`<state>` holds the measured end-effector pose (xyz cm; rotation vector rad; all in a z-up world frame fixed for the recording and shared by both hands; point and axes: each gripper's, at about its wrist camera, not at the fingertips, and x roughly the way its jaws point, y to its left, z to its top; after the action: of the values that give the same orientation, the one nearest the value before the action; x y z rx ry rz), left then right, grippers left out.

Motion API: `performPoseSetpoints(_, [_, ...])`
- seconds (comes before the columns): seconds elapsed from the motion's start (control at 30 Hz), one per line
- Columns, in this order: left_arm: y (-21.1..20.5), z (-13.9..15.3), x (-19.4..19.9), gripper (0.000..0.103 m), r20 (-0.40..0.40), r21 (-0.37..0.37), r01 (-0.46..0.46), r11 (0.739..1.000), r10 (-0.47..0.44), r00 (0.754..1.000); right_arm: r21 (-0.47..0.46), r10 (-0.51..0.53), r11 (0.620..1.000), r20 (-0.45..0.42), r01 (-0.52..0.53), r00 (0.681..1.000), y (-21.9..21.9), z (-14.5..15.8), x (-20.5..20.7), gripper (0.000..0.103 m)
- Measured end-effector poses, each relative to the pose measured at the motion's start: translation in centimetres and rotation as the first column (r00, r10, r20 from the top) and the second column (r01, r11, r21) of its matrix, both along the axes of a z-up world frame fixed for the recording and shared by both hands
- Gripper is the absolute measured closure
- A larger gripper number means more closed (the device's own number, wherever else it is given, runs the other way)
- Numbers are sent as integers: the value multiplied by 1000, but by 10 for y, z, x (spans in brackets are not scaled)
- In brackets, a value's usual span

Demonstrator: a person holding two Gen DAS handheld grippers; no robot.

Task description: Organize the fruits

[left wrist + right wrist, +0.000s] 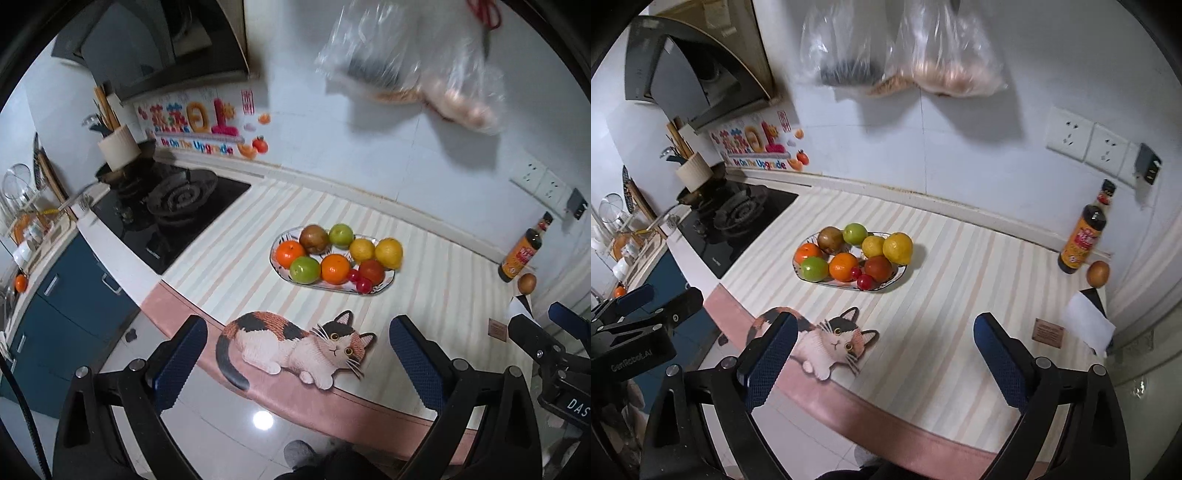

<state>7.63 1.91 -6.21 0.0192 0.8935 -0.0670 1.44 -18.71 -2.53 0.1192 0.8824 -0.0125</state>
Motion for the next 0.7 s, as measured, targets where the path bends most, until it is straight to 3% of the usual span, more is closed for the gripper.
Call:
performPoseSetpoints(0.3, [-5, 37, -47, 2, 78, -11, -13, 1000, 14, 997, -17, 21, 1000, 83, -20, 996, -7, 54, -50, 4])
performPoseSetpoints(0.7, [-17, 52, -62, 2, 107, -28, -26, 999, 29, 994, -33, 56, 998, 101, -53, 993, -15, 70, -53, 3])
